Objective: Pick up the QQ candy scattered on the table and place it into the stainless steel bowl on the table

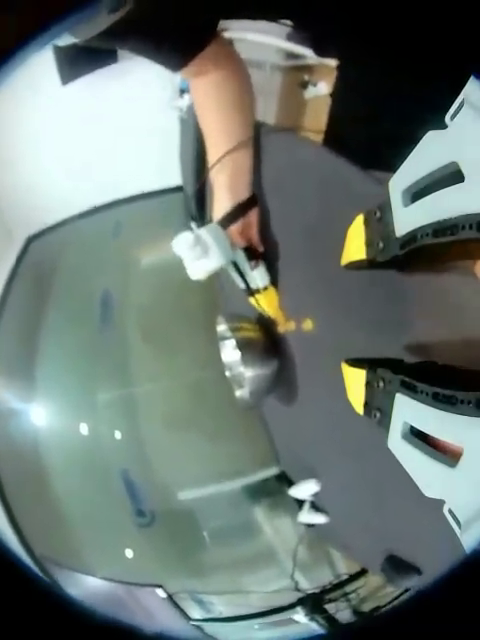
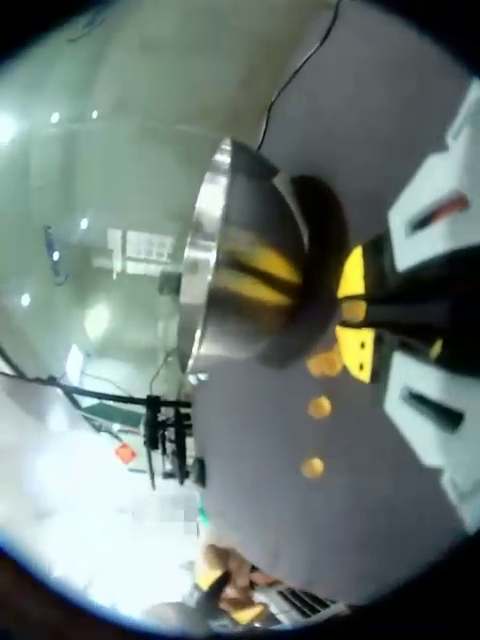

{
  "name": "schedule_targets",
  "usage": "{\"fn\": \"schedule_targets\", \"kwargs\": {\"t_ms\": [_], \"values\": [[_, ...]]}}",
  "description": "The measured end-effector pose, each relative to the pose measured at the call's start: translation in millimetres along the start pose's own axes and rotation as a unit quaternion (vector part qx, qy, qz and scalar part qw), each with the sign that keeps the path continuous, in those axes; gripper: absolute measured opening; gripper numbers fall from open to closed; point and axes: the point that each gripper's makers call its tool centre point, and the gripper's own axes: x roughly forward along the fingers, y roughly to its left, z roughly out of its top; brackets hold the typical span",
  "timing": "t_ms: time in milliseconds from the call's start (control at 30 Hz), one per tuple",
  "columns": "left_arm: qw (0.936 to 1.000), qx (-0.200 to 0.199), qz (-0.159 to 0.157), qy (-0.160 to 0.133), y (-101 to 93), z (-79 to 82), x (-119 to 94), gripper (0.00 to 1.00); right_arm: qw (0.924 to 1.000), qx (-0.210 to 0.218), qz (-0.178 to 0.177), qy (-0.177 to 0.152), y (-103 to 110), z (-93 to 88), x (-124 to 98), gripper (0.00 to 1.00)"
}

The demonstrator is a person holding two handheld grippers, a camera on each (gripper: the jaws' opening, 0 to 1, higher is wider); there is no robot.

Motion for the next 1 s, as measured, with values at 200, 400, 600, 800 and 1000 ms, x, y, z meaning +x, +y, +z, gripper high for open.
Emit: {"fn": "schedule_targets", "kwargs": {"t_ms": [200,400,600,800,1000], "values": [[0.9999,-0.007,0.008,-0.001,5.0,-0.8,-3,0.37,0.9999,0.007,-0.003,-0.007,1,3.9,-8,0.09],[0.9999,-0.007,0.006,-0.003,4.0,-0.4,-3,0.37,0.9993,0.016,-0.013,-0.031,7,15.9,-34,0.09],[1.0,-0.007,0.006,-0.003,5.3,0.1,0,0.37,0.9952,-0.002,-0.039,-0.09,0,59.8,-65,0.09],[0.9999,-0.008,0.005,-0.012,3.6,6.7,2,0.37,0.9872,-0.005,-0.071,-0.143,-21,112.9,-67,0.09],[0.9999,-0.012,0.001,-0.011,-1.5,4.3,3,0.37,0.989,-0.02,-0.081,-0.122,-30,126.8,-40,0.09]]}}
